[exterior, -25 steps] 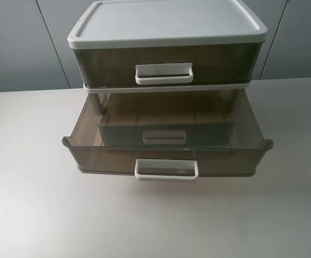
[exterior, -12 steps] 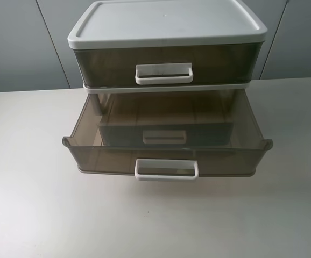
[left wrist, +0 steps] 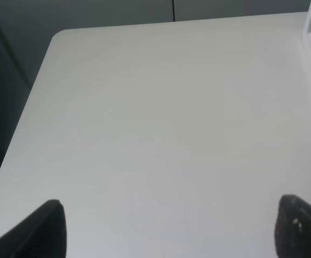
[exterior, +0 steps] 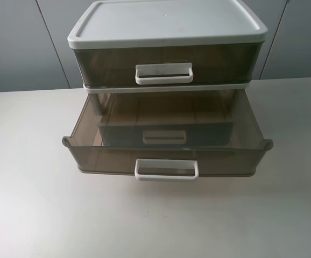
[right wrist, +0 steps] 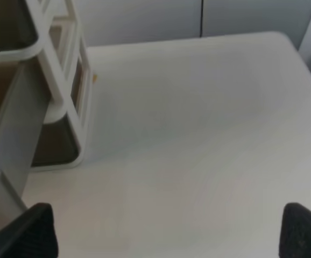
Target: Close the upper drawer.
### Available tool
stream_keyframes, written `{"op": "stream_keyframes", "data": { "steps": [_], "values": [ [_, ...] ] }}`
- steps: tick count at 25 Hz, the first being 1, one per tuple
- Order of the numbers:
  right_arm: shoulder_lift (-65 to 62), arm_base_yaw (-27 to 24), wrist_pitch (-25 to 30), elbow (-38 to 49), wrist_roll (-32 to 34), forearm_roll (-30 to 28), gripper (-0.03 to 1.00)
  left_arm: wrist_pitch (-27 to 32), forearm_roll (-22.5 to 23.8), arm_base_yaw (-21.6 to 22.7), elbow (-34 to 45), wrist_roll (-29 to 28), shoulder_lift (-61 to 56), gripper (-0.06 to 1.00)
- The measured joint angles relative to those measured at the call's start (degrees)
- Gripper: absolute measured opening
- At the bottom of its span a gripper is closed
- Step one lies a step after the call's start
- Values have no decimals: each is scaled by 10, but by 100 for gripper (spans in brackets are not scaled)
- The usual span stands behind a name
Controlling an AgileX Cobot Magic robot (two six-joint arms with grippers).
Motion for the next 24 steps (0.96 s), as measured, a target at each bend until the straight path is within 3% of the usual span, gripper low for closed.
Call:
{"op": "stream_keyframes", "data": {
  "steps": [24],
  "values": [
    [-1, 0, 0, 0, -20, 6, 63, 0, 0, 0, 0, -1, 0, 74]
  ]
}}
